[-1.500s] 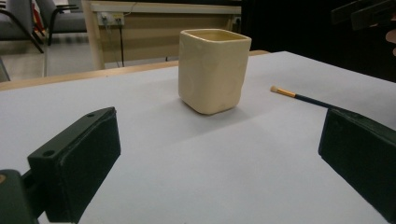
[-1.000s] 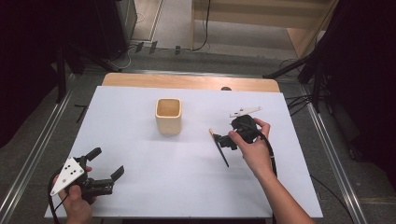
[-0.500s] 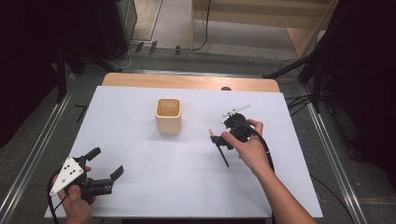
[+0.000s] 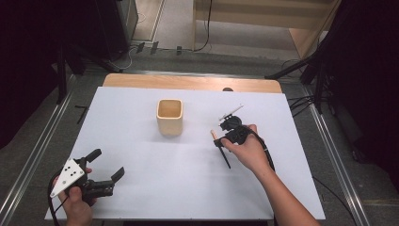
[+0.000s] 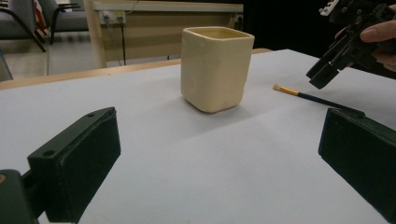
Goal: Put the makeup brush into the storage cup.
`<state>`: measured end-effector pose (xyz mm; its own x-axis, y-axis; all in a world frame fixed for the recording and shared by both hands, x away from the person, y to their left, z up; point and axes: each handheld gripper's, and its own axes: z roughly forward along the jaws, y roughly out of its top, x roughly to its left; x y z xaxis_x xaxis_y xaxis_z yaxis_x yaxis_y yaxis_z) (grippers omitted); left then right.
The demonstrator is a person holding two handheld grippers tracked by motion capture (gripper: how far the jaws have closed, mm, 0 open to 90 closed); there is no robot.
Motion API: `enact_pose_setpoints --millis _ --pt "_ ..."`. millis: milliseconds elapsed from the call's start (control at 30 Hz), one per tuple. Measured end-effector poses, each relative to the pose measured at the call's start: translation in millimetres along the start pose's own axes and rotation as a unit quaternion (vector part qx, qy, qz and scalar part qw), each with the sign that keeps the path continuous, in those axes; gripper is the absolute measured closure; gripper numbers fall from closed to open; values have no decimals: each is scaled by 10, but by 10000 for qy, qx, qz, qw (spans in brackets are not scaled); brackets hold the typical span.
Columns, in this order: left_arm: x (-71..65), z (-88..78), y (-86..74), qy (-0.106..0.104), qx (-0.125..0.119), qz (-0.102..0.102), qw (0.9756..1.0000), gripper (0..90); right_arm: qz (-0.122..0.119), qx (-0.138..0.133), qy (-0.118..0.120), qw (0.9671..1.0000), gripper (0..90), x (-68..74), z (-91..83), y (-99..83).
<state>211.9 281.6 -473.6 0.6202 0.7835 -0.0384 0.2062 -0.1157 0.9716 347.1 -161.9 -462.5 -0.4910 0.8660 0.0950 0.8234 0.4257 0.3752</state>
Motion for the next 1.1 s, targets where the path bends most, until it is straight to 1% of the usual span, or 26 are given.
enact_pose_setpoints --millis 33,67,100,133,167,200,233,300,400,500,567,633,767,800,900,967,1100 --pt "1 0 0 3 1 -3 10000 0 16 73 -16 10000 485 8 12 10" --pt "3 0 0 13 5 -4 10000 0 121 169 -27 9998 535 10 35 26" --pt "3 0 0 13 5 -4 10000 0 121 169 -27 9998 535 10 35 26" --pt "5 -3 0 12 2 -10 10000 0 120 325 -93 9994 591 16 62 43" --pt "5 -3 0 12 2 -10 10000 0 111 376 -126 9992 615 22 72 49" --pt "7 -3 -1 16 -3 -8 10000 0 111 376 -126 9992 615 22 72 49" --pt "8 -4 -1 15 -1 -12 10000 0 114 460 -139 9988 628 25 89 58" --pt "11 -5 -2 18 3 -10 10000 0 242 578 -56 9980 679 28 105 75" --pt "17 -5 -4 21 15 -4 10000 0 302 682 -88 9972 718 43 120 100" --pt "16 -3 -3 22 22 3 10000 0 288 729 -141 9968 743 62 134 118" --pt "12 0 -4 19 26 0 10000 0 289 769 -114 9966 750 69 150 126" --pt "12 0 -4 19 29 -2 10000 0 277 781 -203 9964 757 76 168 130" --pt "14 0 -5 22 31 0 10000 0 289 832 -251 9958 782 73 186 137" --pt "15 0 -5 22 33 -6 10000 0 279 836 -237 9958 784 68 191 138" --pt "15 2 -5 22 30 -7 10000 0 348 856 -224 9955 805 65 199 144" --pt "13 3 -6 21 29 -14 10000 0 311 892 -211 9953 820 62 207 146" --pt "15 1 -4 23 32 -9 10000 0 329 961 -203 9946 832 74 228 150"
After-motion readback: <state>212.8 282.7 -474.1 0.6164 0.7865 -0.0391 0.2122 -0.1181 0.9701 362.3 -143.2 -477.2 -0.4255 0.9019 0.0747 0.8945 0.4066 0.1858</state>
